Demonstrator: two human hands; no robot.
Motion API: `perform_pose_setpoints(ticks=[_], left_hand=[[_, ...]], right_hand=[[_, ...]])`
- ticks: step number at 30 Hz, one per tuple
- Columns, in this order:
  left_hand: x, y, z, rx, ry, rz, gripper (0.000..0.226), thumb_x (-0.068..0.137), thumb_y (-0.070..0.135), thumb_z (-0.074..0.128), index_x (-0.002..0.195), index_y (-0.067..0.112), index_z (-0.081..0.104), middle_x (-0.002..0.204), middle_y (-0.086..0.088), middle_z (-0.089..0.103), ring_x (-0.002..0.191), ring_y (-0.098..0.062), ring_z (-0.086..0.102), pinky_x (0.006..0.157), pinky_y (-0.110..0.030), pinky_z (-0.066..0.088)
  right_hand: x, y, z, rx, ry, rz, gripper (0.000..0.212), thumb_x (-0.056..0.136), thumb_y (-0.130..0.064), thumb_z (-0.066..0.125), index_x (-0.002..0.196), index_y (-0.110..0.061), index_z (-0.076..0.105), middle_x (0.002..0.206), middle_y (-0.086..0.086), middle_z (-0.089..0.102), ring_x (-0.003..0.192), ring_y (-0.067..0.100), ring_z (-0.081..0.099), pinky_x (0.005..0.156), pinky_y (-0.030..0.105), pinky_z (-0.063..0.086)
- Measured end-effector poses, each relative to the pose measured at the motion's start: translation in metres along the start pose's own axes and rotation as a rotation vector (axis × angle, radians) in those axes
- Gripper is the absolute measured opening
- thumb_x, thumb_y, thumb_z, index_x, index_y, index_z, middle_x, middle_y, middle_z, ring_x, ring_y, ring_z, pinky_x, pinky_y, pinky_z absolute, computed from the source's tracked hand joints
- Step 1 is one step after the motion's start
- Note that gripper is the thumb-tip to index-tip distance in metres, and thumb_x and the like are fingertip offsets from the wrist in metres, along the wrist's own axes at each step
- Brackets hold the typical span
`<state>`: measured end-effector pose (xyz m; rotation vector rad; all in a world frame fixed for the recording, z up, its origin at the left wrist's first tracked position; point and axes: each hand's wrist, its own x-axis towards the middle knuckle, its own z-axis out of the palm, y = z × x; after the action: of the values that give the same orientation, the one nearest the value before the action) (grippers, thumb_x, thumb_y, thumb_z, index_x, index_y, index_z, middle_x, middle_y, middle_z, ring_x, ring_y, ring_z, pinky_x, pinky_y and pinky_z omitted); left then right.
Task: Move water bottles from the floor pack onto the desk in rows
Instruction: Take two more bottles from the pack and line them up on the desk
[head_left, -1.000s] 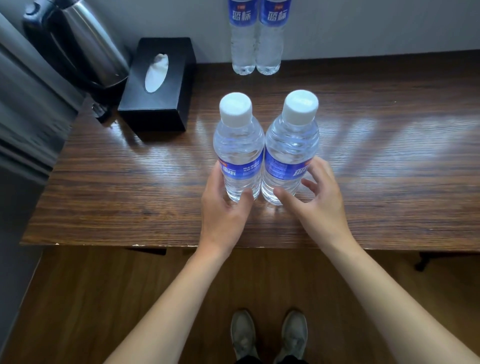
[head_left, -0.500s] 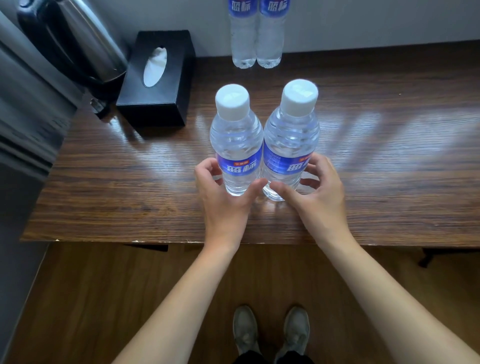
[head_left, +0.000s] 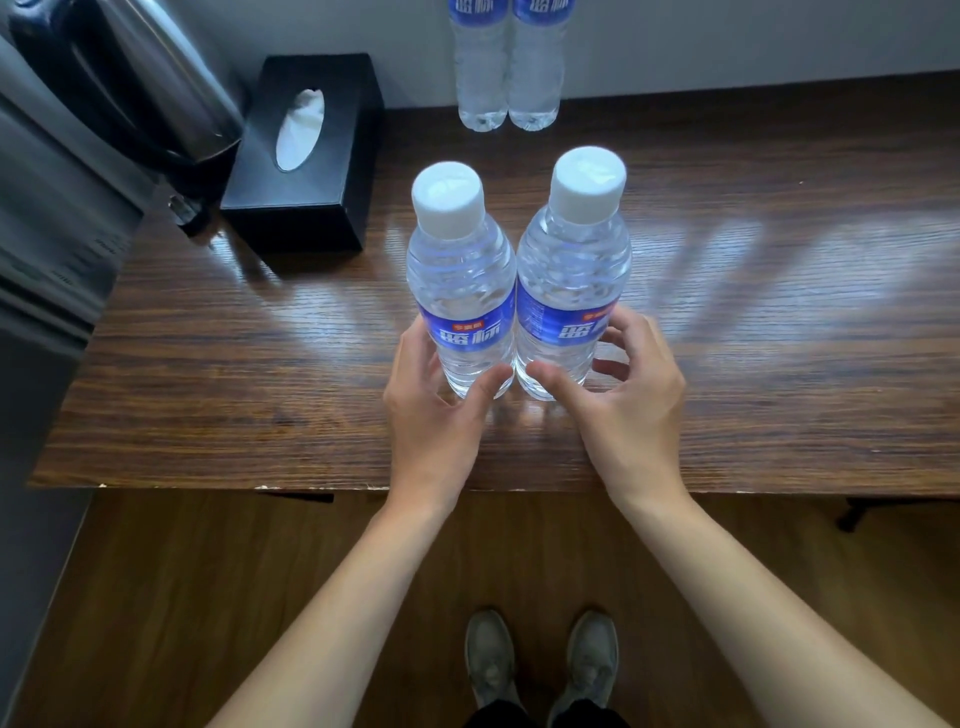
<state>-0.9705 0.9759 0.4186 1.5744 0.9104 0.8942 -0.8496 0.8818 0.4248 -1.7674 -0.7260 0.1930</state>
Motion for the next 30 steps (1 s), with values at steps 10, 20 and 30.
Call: perform_pose_setpoints(ticks=[10, 20, 30], left_hand=[[0.007, 0.001, -0.005, -0.049, -0.063, -0.027, 0.06, 0.08, 0.007, 0.078, 0.131, 0.0, 0.048, 0.127, -0.008, 0.065, 0.12, -0.017, 0.063, 0.102, -0.033, 0.05], [-0.001, 0.009, -0.002, 0.103, 0.033, -0.004, 0.075, 0.072, 0.03, 0.087, 0.134, 0.01, 0.05, 0.13, 0.0, 0.06, 0.122, -0.011, 0.06, 0.1, -0.033, 0.052], [-0.01, 0.005, 0.011, 0.262, 0.212, -0.062, 0.061, 0.069, 0.025, 0.089, 0.123, 0.016, 0.061, 0.115, 0.004, 0.06, 0.111, -0.004, 0.059, 0.086, -0.015, 0.056]], right_hand=[[-0.003, -0.005, 0.009, -0.086, 0.077, 0.016, 0.063, 0.066, -0.045, 0.084, 0.115, -0.019, 0.056, 0.107, -0.01, 0.056, 0.099, 0.006, 0.058, 0.078, 0.032, 0.055], [-0.007, 0.0, 0.008, -0.117, 0.046, 0.061, 0.073, 0.062, -0.05, 0.086, 0.121, -0.022, 0.053, 0.112, -0.011, 0.055, 0.104, 0.003, 0.056, 0.075, 0.029, 0.056], [-0.01, 0.01, 0.015, -0.127, 0.029, 0.099, 0.067, 0.063, -0.039, 0.086, 0.119, -0.022, 0.054, 0.106, -0.011, 0.053, 0.097, 0.006, 0.057, 0.071, 0.036, 0.06]])
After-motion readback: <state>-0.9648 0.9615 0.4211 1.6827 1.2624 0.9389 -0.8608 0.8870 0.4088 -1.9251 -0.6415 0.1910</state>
